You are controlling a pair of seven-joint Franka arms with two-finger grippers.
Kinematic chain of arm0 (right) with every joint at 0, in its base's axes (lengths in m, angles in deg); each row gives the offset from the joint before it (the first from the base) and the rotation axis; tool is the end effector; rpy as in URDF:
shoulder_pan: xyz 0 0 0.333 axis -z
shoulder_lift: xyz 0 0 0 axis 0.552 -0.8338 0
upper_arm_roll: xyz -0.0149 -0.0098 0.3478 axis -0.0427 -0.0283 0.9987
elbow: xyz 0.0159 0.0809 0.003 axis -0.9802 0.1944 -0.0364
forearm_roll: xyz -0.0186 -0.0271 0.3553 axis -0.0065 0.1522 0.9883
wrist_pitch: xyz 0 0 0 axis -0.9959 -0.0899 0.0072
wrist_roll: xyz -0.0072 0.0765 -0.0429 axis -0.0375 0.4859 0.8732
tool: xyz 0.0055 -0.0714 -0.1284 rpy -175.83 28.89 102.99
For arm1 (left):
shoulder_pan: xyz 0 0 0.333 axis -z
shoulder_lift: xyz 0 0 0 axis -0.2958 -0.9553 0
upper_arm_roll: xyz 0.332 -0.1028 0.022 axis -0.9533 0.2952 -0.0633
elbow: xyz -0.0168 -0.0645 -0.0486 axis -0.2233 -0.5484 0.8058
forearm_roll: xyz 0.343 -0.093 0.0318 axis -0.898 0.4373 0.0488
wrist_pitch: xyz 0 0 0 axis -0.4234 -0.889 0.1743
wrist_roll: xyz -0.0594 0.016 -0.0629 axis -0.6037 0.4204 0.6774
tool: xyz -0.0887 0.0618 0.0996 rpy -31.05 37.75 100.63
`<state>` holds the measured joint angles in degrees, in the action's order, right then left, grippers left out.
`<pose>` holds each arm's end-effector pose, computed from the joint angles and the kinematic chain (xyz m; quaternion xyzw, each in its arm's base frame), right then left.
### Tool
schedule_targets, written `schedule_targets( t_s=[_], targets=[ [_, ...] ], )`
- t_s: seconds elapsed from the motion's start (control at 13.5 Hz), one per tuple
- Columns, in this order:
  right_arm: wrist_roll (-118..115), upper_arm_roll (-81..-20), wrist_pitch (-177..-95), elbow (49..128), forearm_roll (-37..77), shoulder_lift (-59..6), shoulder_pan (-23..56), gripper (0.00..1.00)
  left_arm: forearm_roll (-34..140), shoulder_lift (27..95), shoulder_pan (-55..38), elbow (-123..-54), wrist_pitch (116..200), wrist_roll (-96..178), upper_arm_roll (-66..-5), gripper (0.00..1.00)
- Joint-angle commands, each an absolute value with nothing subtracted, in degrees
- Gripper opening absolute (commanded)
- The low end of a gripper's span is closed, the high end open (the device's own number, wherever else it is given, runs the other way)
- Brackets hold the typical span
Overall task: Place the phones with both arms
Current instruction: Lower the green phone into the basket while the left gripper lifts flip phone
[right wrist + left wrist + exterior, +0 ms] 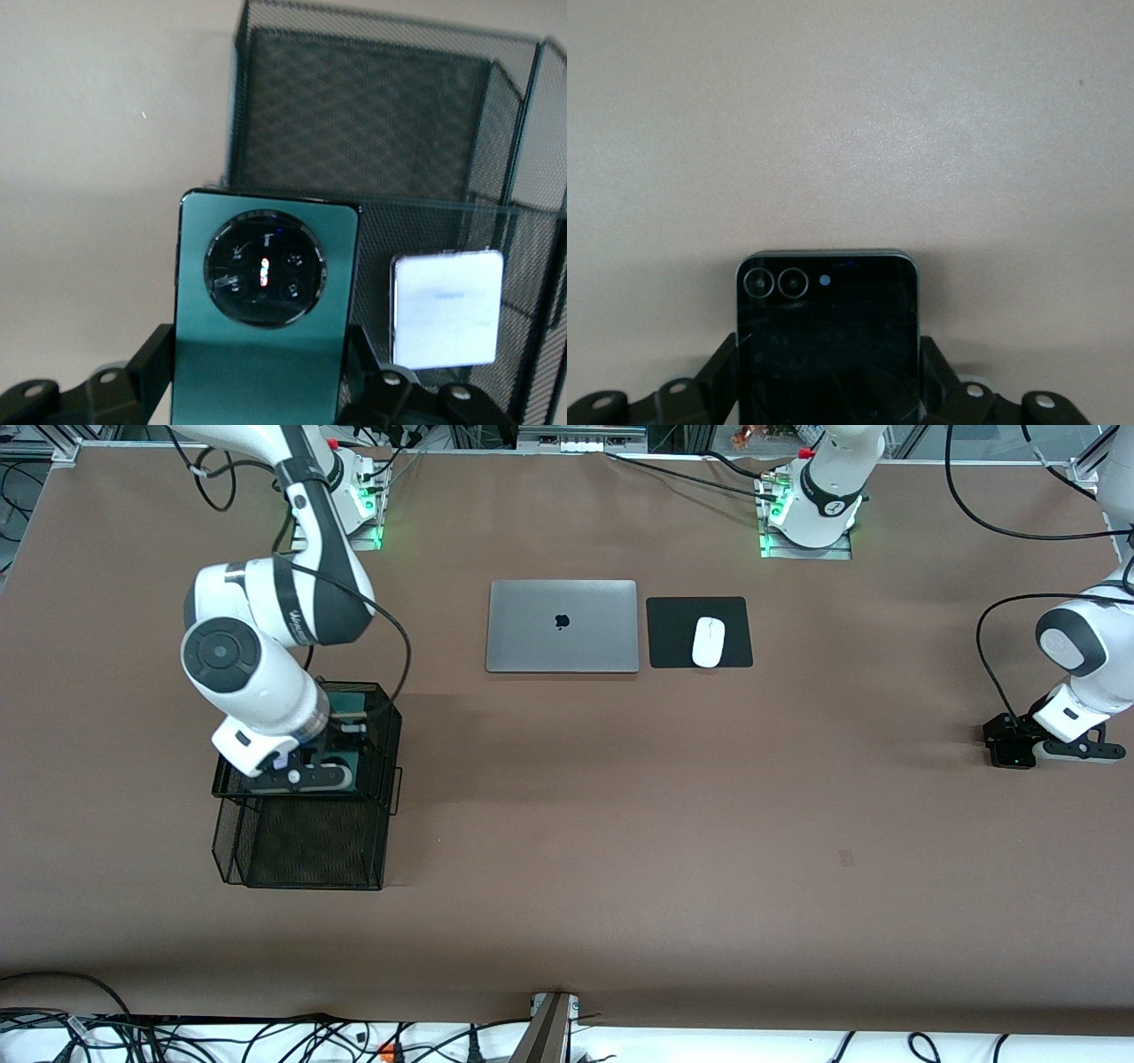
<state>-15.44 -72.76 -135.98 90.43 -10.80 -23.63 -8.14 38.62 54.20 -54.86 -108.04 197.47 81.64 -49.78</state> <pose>0.5818 0.1826 0.3830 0.9982 0.0345 -0.0240 0.0432 0.4987 0.3298 0.1833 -0.9979 0.0395 -0.0422 0.0297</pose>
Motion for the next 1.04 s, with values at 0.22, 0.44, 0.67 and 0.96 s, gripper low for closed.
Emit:
schedule_targets(
  t_s=[0.22,0.44,0.67,0.96],
  targets=[
    [-15.2,-74.4,-145.2,106.5,-10.2,-16.6,-9.0,0.0,40.7,51.4,-51.8,-99.8,188.1,81.7,-48.6,0.08],
    [-15.3,-74.5,-148.8,109.2,-10.1,-16.7,-9.0,0.0,40.7,51.7,-49.5,-94.6,179.5,79.3,-48.6,0.0],
    [-15.3,-74.5,-149.6,108.9,-10.1,-17.3,-8.9,0.05,40.7,51.7,-44.0,-92.7,176.6,71.6,-48.6,0.0],
    [-15.5,-74.4,-151.1,108.0,-10.1,-17.6,-8.9,0.36,40.7,51.7,-32.2,-92.7,176.5,56.5,-48.6,0.0]
  ],
)
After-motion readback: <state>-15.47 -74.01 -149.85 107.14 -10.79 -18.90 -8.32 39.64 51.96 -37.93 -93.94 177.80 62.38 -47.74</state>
